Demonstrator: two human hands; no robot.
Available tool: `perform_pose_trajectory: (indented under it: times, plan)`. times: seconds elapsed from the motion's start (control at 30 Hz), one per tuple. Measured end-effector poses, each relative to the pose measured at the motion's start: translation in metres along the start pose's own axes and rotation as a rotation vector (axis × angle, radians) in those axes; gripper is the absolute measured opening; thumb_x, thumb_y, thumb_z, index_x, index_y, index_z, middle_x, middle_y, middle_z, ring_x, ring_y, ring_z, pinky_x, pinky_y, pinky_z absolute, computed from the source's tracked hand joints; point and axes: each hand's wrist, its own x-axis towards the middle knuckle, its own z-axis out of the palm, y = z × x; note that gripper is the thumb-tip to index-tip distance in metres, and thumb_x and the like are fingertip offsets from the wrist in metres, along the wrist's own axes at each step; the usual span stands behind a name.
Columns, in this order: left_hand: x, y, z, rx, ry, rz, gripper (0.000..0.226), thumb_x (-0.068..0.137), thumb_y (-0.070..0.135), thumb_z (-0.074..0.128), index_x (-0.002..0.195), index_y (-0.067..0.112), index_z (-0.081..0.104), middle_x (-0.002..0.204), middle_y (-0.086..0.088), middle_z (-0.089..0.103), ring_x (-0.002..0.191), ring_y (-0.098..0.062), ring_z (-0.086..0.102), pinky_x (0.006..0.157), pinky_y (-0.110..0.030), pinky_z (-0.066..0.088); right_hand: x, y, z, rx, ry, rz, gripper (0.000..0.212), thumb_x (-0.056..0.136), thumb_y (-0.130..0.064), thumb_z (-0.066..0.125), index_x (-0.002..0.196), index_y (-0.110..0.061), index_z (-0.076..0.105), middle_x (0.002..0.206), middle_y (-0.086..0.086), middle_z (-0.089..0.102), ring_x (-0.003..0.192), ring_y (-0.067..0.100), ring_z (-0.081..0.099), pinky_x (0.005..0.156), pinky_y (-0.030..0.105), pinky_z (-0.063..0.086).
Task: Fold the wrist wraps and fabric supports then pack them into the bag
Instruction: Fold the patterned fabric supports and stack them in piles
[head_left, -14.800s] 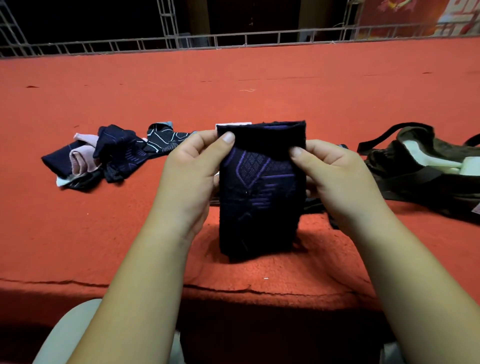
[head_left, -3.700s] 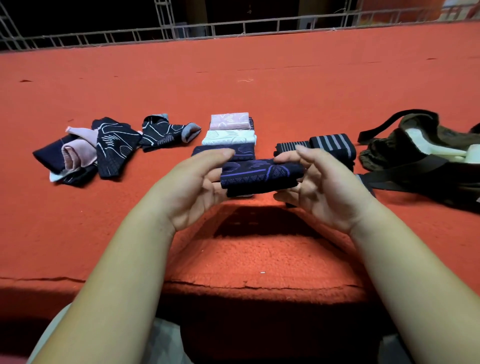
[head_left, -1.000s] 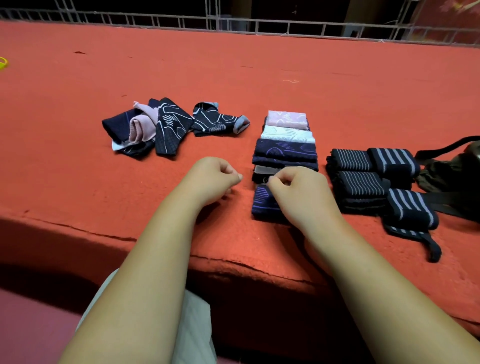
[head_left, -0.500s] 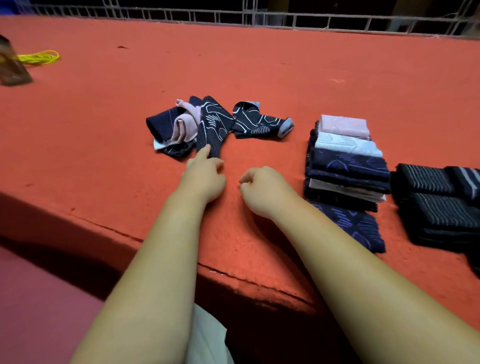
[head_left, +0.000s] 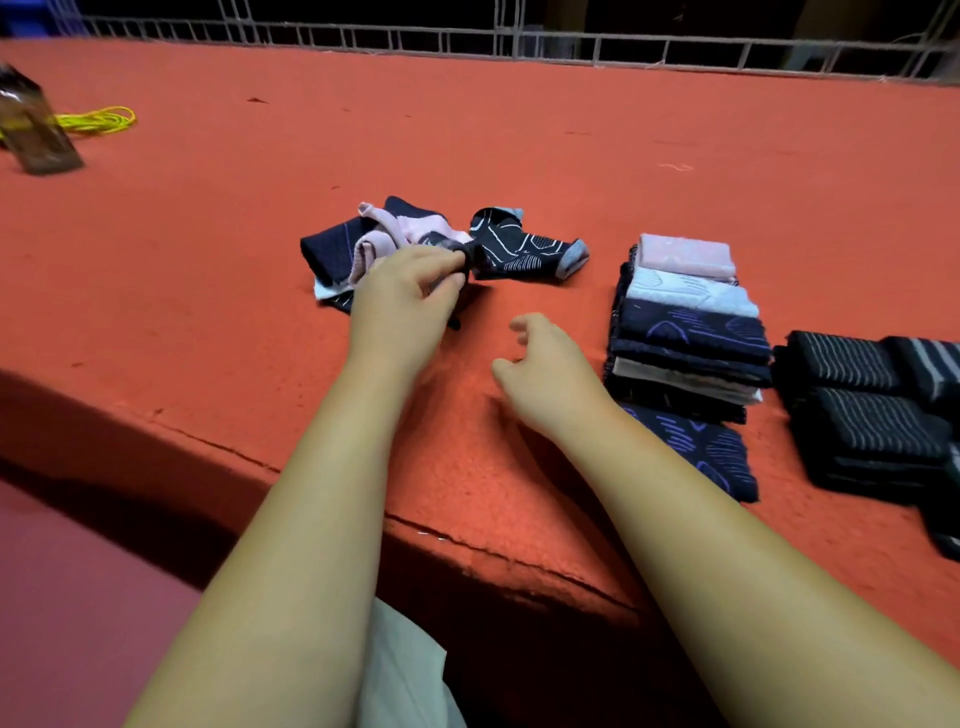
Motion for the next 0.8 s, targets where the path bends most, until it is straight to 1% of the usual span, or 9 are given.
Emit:
perform_pose_trajectory:
  times: [0.17, 0.23, 0.33, 0.47, 0.57, 0.6, 0.67, 0.73, 0.8]
  plan:
    - [-0.013, 0.055, -0.027, -0.412, -0.007, -0.067, 0.016, 0.095, 0.011, 0.075, 0.097, 0.024, 0.082, 0.096, 0.012, 0.081, 0.096, -0.006, 0.075, 0.089, -0.024, 0.057, -0.008, -0.007, -0.046, 0.224, 0.203, -0.199, 0.088, 0.087, -0.027, 0.082, 0.161, -0.036, 0.036, 0.153, -0.001, 0.047, 0.138, 0.016, 0.051, 0.119, 0.034, 0.040]
    - [-0.015, 0.066, -0.036, -0.524, -0.064, -0.065, 0.015, 0.097, 0.008, 0.072, 0.099, 0.019, 0.082, 0.096, 0.008, 0.082, 0.094, -0.007, 0.075, 0.086, -0.024, 0.056, -0.015, -0.011, -0.064, 0.255, 0.182, -0.264, 0.068, 0.088, -0.032, 0.083, 0.148, -0.041, 0.053, 0.143, -0.009, 0.057, 0.131, 0.006, 0.054, 0.116, 0.031, 0.041]
    - [-0.018, 0.073, -0.045, -0.745, -0.159, -0.123, 0.018, 0.104, 0.010, 0.064, 0.112, 0.012, 0.080, 0.106, -0.006, 0.081, 0.099, -0.018, 0.075, 0.086, -0.032, 0.057, -0.029, -0.019, -0.087, 0.402, 0.051, -0.239, 0.015, 0.096, -0.034, 0.078, 0.107, -0.023, 0.077, 0.105, -0.003, 0.078, 0.097, 0.004, 0.069, 0.100, 0.041, 0.056]
    - [-0.021, 0.083, -0.049, -1.038, -0.245, -0.243, 0.044, 0.112, 0.034, 0.047, 0.139, 0.004, 0.066, 0.132, -0.017, 0.072, 0.126, -0.030, 0.068, 0.109, -0.045, 0.052, -0.050, -0.028, -0.109, 0.565, 0.058, -0.152, 0.020, 0.099, -0.028, 0.075, 0.094, -0.009, 0.074, 0.080, 0.001, 0.074, 0.071, 0.011, 0.064, 0.069, 0.029, 0.050]
    - [-0.033, 0.087, -0.040, -1.278, -0.431, -0.295, 0.065, 0.109, 0.058, 0.028, 0.118, 0.021, 0.081, 0.124, 0.001, 0.077, 0.123, -0.016, 0.070, 0.113, -0.040, 0.050, -0.062, -0.030, -0.125, 0.669, 0.115, -0.075, 0.022, 0.100, -0.029, 0.071, 0.092, -0.009, 0.073, 0.080, 0.000, 0.074, 0.073, 0.015, 0.067, 0.074, 0.034, 0.053]
    - [-0.037, 0.089, -0.034, -1.304, -0.494, -0.320, 0.066, 0.108, 0.060, 0.026, 0.116, 0.026, 0.082, 0.124, 0.004, 0.077, 0.122, -0.014, 0.070, 0.114, -0.041, 0.049, -0.064, -0.028, -0.131, 0.705, 0.133, -0.047, 0.021, 0.100, -0.030, 0.071, 0.090, -0.011, 0.073, 0.081, 0.002, 0.076, 0.074, 0.017, 0.069, 0.076, 0.036, 0.055]
    - [-0.045, 0.090, -0.020, -1.206, -0.584, -0.361, 0.048, 0.106, 0.047, 0.045, 0.132, 0.018, 0.074, 0.135, -0.009, 0.073, 0.124, -0.025, 0.068, 0.114, -0.051, 0.047, -0.071, -0.021, -0.144, 0.778, 0.173, -0.011, 0.019, 0.100, -0.030, 0.071, 0.085, -0.018, 0.074, 0.082, 0.006, 0.076, 0.074, 0.022, 0.070, 0.077, 0.042, 0.057]
    - [-0.047, 0.091, -0.005, -1.079, -0.627, -0.377, 0.037, 0.101, 0.026, 0.063, 0.135, 0.011, 0.069, 0.133, -0.016, 0.072, 0.114, -0.030, 0.070, 0.098, -0.047, 0.057, -0.078, -0.010, -0.157, 0.759, 0.225, 0.008, 0.021, 0.098, -0.033, 0.071, 0.079, -0.024, 0.072, 0.082, 0.005, 0.077, 0.074, 0.023, 0.070, 0.075, 0.044, 0.058]
    - [-0.049, 0.102, 0.007, -0.988, -0.622, -0.414, 0.029, 0.101, 0.017, 0.067, 0.129, 0.011, 0.071, 0.123, -0.014, 0.076, 0.098, -0.025, 0.072, 0.084, -0.039, 0.060, -0.089, 0.006, -0.170, 0.686, 0.249, 0.029, 0.019, 0.098, -0.034, 0.071, 0.081, -0.025, 0.073, 0.084, 0.002, 0.079, 0.074, 0.020, 0.071, 0.069, 0.037, 0.055]
